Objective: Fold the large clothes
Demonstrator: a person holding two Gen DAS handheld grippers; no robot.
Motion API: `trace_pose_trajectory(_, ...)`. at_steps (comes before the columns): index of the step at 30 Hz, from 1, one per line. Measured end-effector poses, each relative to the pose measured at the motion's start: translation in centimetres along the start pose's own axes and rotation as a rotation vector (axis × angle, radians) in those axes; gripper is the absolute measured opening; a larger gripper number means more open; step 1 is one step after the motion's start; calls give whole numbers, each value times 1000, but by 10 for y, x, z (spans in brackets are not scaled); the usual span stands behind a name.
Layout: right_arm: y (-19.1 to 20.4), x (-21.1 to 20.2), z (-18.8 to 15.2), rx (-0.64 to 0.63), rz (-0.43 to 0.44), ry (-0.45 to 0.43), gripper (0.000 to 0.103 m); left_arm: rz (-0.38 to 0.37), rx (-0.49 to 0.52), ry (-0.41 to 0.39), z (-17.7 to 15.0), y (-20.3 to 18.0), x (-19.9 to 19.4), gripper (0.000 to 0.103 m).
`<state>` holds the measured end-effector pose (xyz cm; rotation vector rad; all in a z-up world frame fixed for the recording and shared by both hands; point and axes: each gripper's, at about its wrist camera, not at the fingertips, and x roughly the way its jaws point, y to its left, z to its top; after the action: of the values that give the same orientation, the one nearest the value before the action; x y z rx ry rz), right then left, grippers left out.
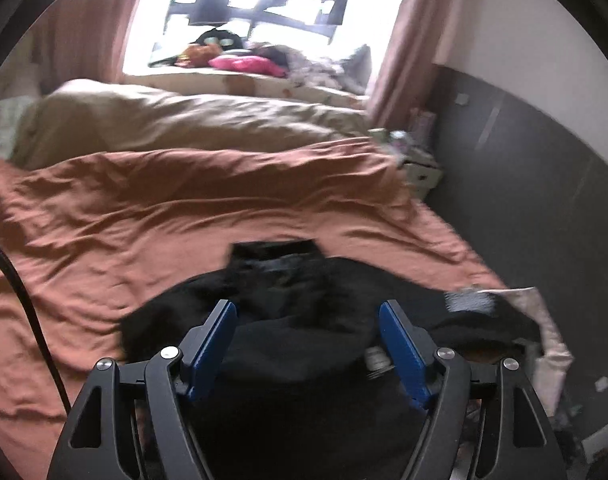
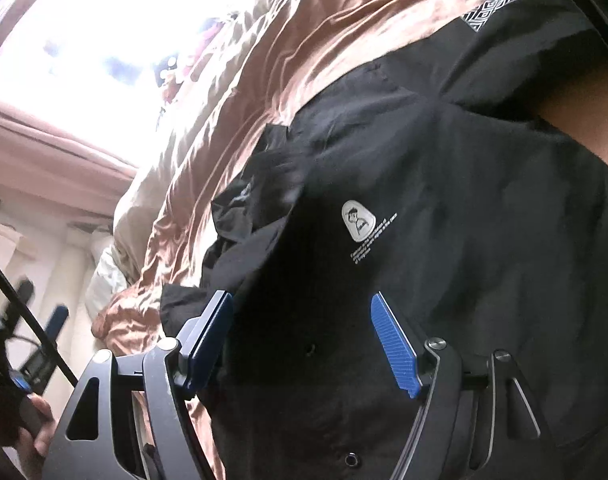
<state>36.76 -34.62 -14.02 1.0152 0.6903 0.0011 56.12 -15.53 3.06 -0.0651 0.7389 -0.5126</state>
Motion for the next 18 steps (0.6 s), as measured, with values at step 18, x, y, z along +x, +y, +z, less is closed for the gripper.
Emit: trace_pose_trajectory(18,0,33,29,-34,-53,2,70,235,-155,192,-114,141,29,71)
